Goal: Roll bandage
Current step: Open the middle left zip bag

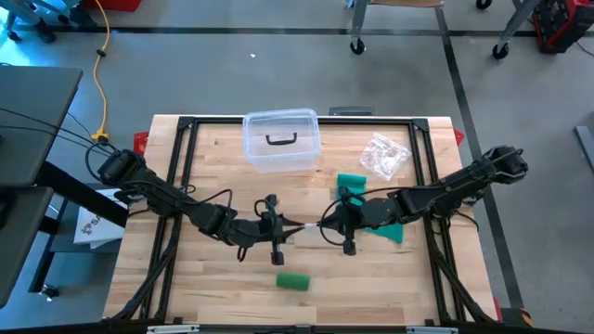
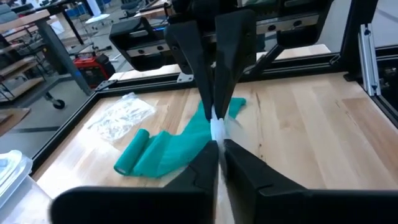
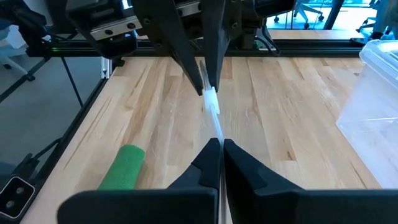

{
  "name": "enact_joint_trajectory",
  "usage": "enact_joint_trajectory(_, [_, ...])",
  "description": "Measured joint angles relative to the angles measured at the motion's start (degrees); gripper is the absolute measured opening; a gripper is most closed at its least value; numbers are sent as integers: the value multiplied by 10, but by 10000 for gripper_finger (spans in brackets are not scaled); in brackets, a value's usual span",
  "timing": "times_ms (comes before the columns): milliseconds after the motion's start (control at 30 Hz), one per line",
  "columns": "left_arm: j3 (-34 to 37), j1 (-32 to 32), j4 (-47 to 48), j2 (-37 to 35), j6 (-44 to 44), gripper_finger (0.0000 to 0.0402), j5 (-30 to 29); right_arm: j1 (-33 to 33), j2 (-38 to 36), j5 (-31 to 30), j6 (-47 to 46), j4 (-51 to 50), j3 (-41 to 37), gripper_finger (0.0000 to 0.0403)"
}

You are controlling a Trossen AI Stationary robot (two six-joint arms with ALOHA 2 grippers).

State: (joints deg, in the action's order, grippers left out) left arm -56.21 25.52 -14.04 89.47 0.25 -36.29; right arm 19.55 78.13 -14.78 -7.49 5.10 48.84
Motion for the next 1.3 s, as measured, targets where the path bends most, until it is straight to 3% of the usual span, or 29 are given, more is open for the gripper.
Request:
enact_joint_trajectory(300, [0,0,34,0,-20,2,-25,0,0,-3,35,-23,0,17])
enact_joint_trajectory(467, [0,1,76,0,-70,1,-26,-13,-1,-18,63,-32,4,96])
enact_joint_trajectory(567, [0,1,82,0,-86,1,-26,-18,10,-13,75,24,8,144])
enact_joint_trajectory(733, [0,1,78,0,-83,1,-26,-19,62,9,152,112,8,174])
enact_joint_trajectory(900, [0,1,82,0,-88,0,-24,-20,99,10,147,166,8,148])
enact_joint_trajectory(1300, [0,2,82,-1,-89,0,-17,-18,126,3,140,191,7,14])
